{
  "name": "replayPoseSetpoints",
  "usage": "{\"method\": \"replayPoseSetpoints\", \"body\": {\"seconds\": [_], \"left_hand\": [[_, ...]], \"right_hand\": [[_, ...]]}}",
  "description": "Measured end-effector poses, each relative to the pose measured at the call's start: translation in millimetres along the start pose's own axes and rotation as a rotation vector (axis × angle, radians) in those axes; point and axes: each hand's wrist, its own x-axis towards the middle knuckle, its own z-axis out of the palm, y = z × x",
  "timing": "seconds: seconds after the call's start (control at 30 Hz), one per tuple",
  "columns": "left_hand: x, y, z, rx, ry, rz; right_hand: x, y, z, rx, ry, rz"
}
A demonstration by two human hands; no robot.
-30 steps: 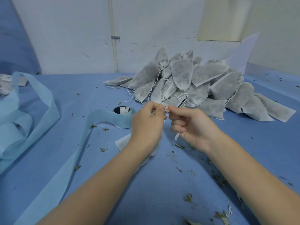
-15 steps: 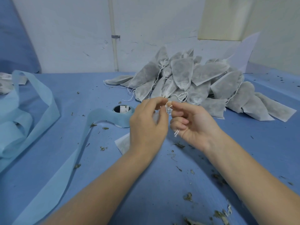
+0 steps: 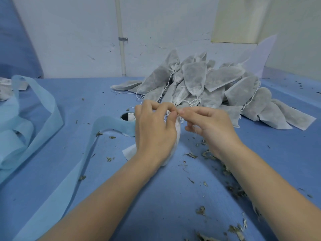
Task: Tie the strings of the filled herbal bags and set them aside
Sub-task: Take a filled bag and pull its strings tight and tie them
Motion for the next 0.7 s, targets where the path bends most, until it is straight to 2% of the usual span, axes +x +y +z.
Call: {"method": "replayPoseSetpoints", "body": {"seconds": [0.1,0.2,0.43,0.7], "left_hand": [[3.2,0.7,0.1,-0.113,-0.06,-0.144],[5.2,4.2,-0.7,-0.156,-0.098,-0.207],[5.0,7.6,-0.4,-0.115,-0.106,-0.204],[11.1,9.8,-6.6,-0.117,0.003,-0.239]], "right_hand": [[-1.0,3.5,6.9,0.05,-0.013,-0.024],[-2.8,6.4,16.7,0.094,-0.031,-0.024],[-3.1,8.3,18.8,0.015,0.068,-0.099],[-4.6,5.2,18.5,-0.096,0.073,-0.178]]}}
